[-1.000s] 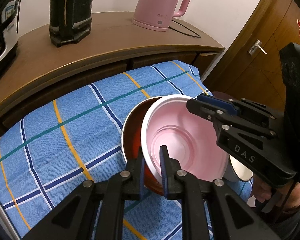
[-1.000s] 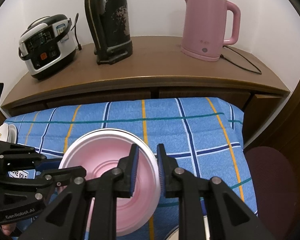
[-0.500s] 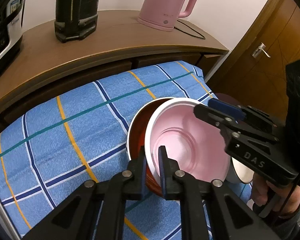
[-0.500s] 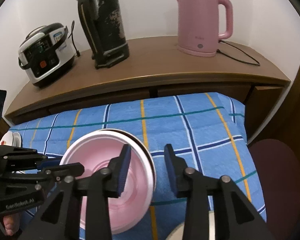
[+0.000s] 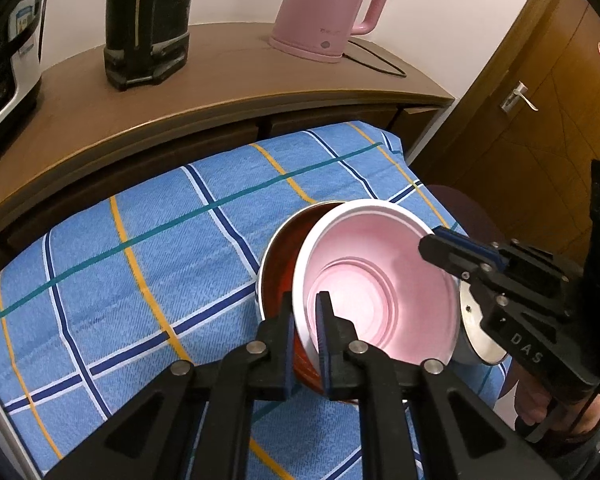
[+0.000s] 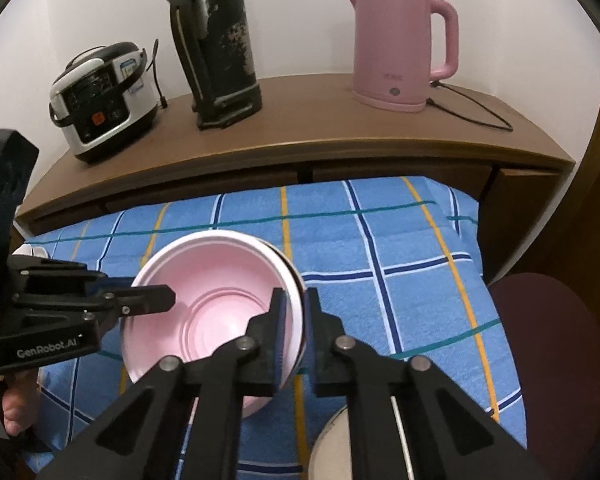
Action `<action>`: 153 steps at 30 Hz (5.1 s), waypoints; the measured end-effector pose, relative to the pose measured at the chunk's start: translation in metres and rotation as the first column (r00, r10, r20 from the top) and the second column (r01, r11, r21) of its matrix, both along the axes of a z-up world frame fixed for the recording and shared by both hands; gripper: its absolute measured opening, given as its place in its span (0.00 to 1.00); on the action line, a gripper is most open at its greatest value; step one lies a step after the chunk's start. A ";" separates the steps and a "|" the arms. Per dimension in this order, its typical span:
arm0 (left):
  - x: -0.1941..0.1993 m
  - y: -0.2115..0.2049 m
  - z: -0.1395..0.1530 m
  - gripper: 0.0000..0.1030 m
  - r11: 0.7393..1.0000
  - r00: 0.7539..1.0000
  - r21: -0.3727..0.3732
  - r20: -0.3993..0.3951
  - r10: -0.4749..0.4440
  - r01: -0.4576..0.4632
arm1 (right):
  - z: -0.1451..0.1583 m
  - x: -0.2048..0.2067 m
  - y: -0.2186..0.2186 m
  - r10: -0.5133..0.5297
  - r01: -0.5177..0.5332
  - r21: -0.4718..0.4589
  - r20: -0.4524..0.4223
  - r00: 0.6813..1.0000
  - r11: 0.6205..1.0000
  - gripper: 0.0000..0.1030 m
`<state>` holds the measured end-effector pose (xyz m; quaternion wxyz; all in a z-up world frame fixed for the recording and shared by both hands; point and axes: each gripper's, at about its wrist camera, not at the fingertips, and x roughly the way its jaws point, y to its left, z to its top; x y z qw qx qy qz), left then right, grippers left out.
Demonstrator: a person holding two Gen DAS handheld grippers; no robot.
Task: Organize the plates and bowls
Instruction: 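Press the pink bowl down inside the steel bowl, keeping both tools closed, then open both tools off the pink bowl rim and pull them back, then move both tools to the white enamel bowl rim and close them, then lift the white enamel bowl and carry it over the pink bowl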
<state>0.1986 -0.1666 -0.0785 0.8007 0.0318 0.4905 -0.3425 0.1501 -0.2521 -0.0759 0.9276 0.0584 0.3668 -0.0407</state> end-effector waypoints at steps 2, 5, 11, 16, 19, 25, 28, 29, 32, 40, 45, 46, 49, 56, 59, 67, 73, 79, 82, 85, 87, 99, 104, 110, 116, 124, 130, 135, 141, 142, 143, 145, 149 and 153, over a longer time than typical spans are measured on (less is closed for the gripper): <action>-0.002 -0.002 0.000 0.11 1.000 1.000 0.007 0.014 -0.010 0.009 | -0.002 -0.001 -0.001 0.002 -0.002 0.008 0.001 1.000 1.000 0.07; -0.006 -0.007 0.001 0.11 0.999 0.998 0.039 0.058 -0.025 0.022 | -0.001 -0.003 -0.002 0.004 -0.004 0.010 0.012 1.000 1.000 0.06; -0.020 -0.017 0.004 0.13 0.988 0.978 0.154 0.200 -0.060 0.030 | -0.002 0.001 0.000 0.013 -0.013 -0.001 0.002 1.000 1.000 0.06; -0.021 -0.020 -0.001 0.17 0.978 0.967 0.207 0.239 -0.088 0.038 | -0.001 0.002 0.001 0.019 -0.019 -0.010 -0.008 1.000 1.000 0.06; -0.017 -0.017 -0.001 0.17 0.979 0.969 0.202 0.233 -0.083 0.035 | -0.001 0.004 0.002 0.027 -0.028 -0.016 -0.012 1.000 0.999 0.06; -0.025 -0.023 0.001 0.17 0.964 0.949 0.263 0.295 -0.115 0.035 | -0.001 0.007 0.005 0.039 -0.039 -0.029 -0.020 0.999 0.999 0.06; -0.029 -0.027 -0.001 0.20 0.954 0.938 0.299 0.321 -0.134 0.034 | -0.001 0.007 0.005 0.038 -0.039 -0.033 -0.023 0.999 0.999 0.06; -0.030 -0.027 -0.002 0.21 0.952 0.937 0.304 0.320 -0.143 0.041 | -0.001 0.007 0.005 0.038 -0.038 -0.037 -0.024 0.999 0.999 0.06; -0.027 -0.026 -0.002 0.21 0.951 0.931 0.309 0.347 -0.111 -0.002 | -0.003 0.008 0.004 0.046 -0.047 -0.029 -0.032 0.998 0.998 0.06; -0.015 -0.020 -0.006 0.22 0.969 0.964 0.246 0.250 -0.089 0.026 | -0.003 0.010 0.006 0.055 -0.056 -0.032 -0.035 0.998 0.998 0.06; -0.014 -0.019 -0.006 0.22 0.972 0.968 0.236 0.238 -0.076 0.018 | -0.003 0.011 0.008 0.061 -0.062 -0.028 -0.032 0.998 0.998 0.05; -0.013 -0.018 -0.006 0.22 0.972 0.970 0.233 0.232 -0.071 0.015 | -0.001 0.010 0.009 0.062 -0.063 -0.028 -0.025 0.998 0.998 0.05; -0.010 -0.016 -0.007 0.22 0.974 0.973 0.227 0.224 -0.063 0.010 | 0.003 0.010 0.012 0.073 -0.074 -0.037 -0.016 0.997 0.997 0.05; -0.009 -0.014 -0.005 0.22 0.975 0.975 0.220 0.216 -0.054 0.006 | -0.002 0.016 0.012 0.075 -0.076 -0.036 -0.028 0.997 0.996 0.06; -0.007 -0.012 -0.006 0.22 0.977 0.978 0.213 0.204 -0.050 0.005 | -0.002 0.016 0.013 0.077 -0.078 -0.035 -0.027 0.997 0.996 0.06; -0.006 -0.011 -0.005 0.25 0.975 0.977 0.221 0.209 -0.037 -0.010 | -0.003 0.017 0.019 0.089 -0.090 -0.039 -0.027 0.996 0.995 0.06; -0.006 -0.009 -0.003 0.31 0.977 0.977 0.213 0.211 -0.034 -0.012 | -0.002 0.016 0.018 0.094 -0.095 -0.014 -0.018 0.995 0.995 0.21; -0.007 -0.001 0.010 0.50 0.979 0.970 0.201 0.243 -0.007 -0.043 | 0.005 0.004 0.008 0.056 -0.056 -0.015 0.022 0.998 0.998 0.50; -0.008 0.009 0.023 0.74 0.980 0.953 0.175 0.300 0.034 -0.090 | 0.010 -0.006 0.003 0.041 -0.041 -0.012 0.046 0.998 0.999 0.53; -0.006 0.016 0.030 0.74 0.983 0.952 0.148 0.300 0.056 -0.105 | 0.016 -0.020 -0.005 0.015 -0.014 -0.020 0.069 0.997 1.000 0.54; -0.007 0.019 0.034 0.74 0.985 0.950 0.126 0.303 0.073 -0.116 | 0.019 -0.035 -0.014 -0.008 0.010 -0.022 0.086 0.996 1.000 0.54; -0.079 -0.038 0.047 0.74 0.993 0.938 0.082 0.331 -0.102 0.080 | 0.002 -0.126 -0.087 -0.207 0.207 0.002 0.075 0.975 0.978 0.51; -0.105 -0.077 0.029 0.74 0.970 0.944 0.062 0.223 -0.242 0.233 | -0.020 -0.139 -0.101 -0.211 0.209 0.061 0.035 0.977 0.976 0.33; -0.107 -0.097 0.008 0.73 0.969 0.952 0.078 0.179 -0.246 0.236 | -0.027 -0.138 -0.095 -0.163 0.160 0.089 0.033 0.986 0.983 0.30; -0.102 -0.105 0.003 0.51 0.970 0.959 0.052 0.146 -0.243 0.238 | -0.037 -0.128 -0.094 -0.147 0.145 0.109 0.014 0.989 0.984 0.21; -0.099 -0.110 -0.010 0.28 0.966 0.964 0.037 0.077 -0.256 0.254 | -0.038 -0.124 -0.088 -0.154 0.151 0.103 0.027 0.988 0.983 0.09; -0.105 -0.103 0.006 0.28 0.968 0.962 0.013 0.105 -0.252 0.252 | -0.025 -0.129 -0.085 -0.161 0.154 0.109 0.061 0.985 0.982 0.09; -0.109 -0.088 0.031 0.28 0.973 0.961 -0.016 0.161 -0.224 0.230 | 0.003 -0.131 -0.073 -0.137 0.127 0.085 0.124 0.983 0.988 0.09; -0.100 -0.061 0.066 0.28 0.984 0.958 -0.062 0.246 -0.148 0.168 | 0.041 -0.120 -0.051 -0.095 0.086 0.052 0.211 0.973 0.995 0.09; -0.098 -0.057 0.071 0.28 0.984 0.958 -0.071 0.253 -0.139 0.161 | 0.045 -0.118 -0.047 -0.088 0.080 0.046 0.222 0.971 0.996 0.09; -0.095 -0.052 0.077 0.28 0.985 0.958 -0.085 0.259 -0.124 0.151 | 0.050 -0.116 -0.044 -0.082 0.073 0.043 0.233 0.969 0.996 0.09; -0.089 -0.044 0.084 0.28 0.985 0.957 -0.105 0.270 -0.105 0.137 | 0.060 -0.110 -0.038 -0.067 0.060 0.034 0.253 0.965 0.998 0.09; -0.080 -0.027 0.098 0.28 0.987 0.953 -0.129 0.298 -0.056 0.099 | 0.073 -0.099 -0.025 -0.040 0.035 0.023 0.283 0.958 0.999 0.09; -0.072 -0.015 0.105 0.28 0.986 0.952 -0.151 0.304 -0.023 0.072 | 0.084 -0.088 -0.014 -0.014 0.010 0.014 0.303 0.953 1.000 0.09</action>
